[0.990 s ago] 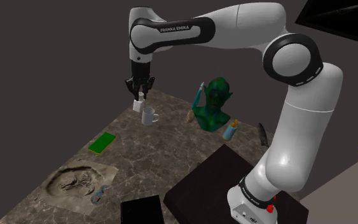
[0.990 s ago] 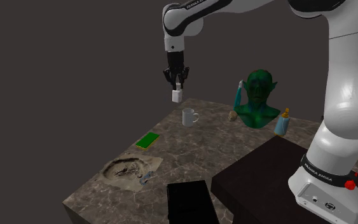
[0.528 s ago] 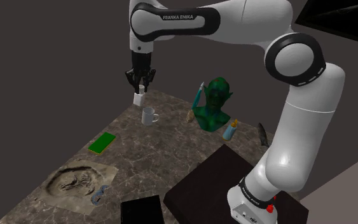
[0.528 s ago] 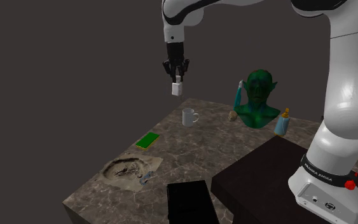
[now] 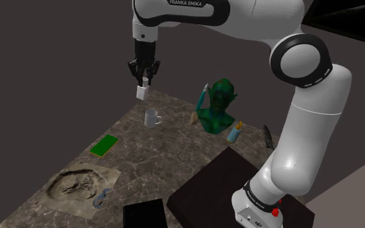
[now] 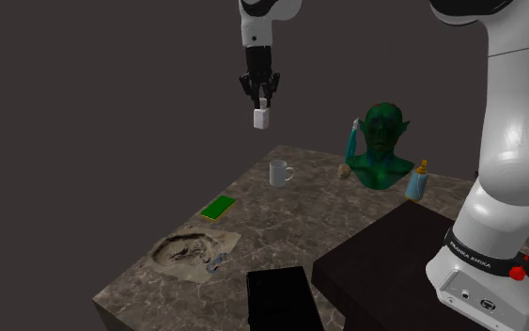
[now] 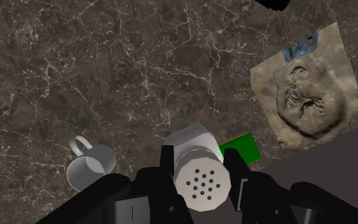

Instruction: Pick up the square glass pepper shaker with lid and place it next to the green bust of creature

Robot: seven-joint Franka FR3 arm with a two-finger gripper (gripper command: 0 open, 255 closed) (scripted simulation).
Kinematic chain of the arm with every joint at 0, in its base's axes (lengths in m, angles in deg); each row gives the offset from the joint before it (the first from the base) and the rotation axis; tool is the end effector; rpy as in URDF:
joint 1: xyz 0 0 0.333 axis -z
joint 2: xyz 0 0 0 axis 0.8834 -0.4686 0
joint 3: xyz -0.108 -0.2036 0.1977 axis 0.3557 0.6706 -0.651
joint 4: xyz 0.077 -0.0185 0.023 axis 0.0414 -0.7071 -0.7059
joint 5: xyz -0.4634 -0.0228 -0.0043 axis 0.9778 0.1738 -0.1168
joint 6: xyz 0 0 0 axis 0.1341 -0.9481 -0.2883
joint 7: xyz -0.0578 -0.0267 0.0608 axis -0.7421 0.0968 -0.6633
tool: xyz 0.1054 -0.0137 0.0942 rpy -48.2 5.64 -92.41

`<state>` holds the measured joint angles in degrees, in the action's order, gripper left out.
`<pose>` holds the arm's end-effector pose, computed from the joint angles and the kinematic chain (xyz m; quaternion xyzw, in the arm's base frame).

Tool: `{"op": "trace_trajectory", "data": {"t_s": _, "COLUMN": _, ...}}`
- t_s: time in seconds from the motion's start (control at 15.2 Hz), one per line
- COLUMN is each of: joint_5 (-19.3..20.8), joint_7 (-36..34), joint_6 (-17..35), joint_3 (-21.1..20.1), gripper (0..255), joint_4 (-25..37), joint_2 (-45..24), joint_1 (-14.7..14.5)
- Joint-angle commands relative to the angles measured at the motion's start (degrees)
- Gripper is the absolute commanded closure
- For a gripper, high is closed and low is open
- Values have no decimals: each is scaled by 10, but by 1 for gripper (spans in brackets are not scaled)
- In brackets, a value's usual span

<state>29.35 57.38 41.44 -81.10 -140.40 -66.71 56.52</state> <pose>0.6694 0.2028 0.4481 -0.9974 -0.0045 0.0718 0.0031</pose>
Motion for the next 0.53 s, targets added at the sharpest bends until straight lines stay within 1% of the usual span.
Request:
{"op": "trace_trajectory", "data": {"t_s": 0.0, "joint_5": 0, "joint_7": 0, "joint_6": -15, "joint_3": 0, "gripper": 255, "joint_4": 14, "joint_2": 1, "joint_1": 0}}
{"op": "trace_trajectory", "data": {"t_s": 0.46, "joint_5": 2, "joint_7": -3, "joint_6": -73, "joint_3": -1, "gripper": 255, "joint_4": 81, "joint_2": -8, "joint_1": -4}}
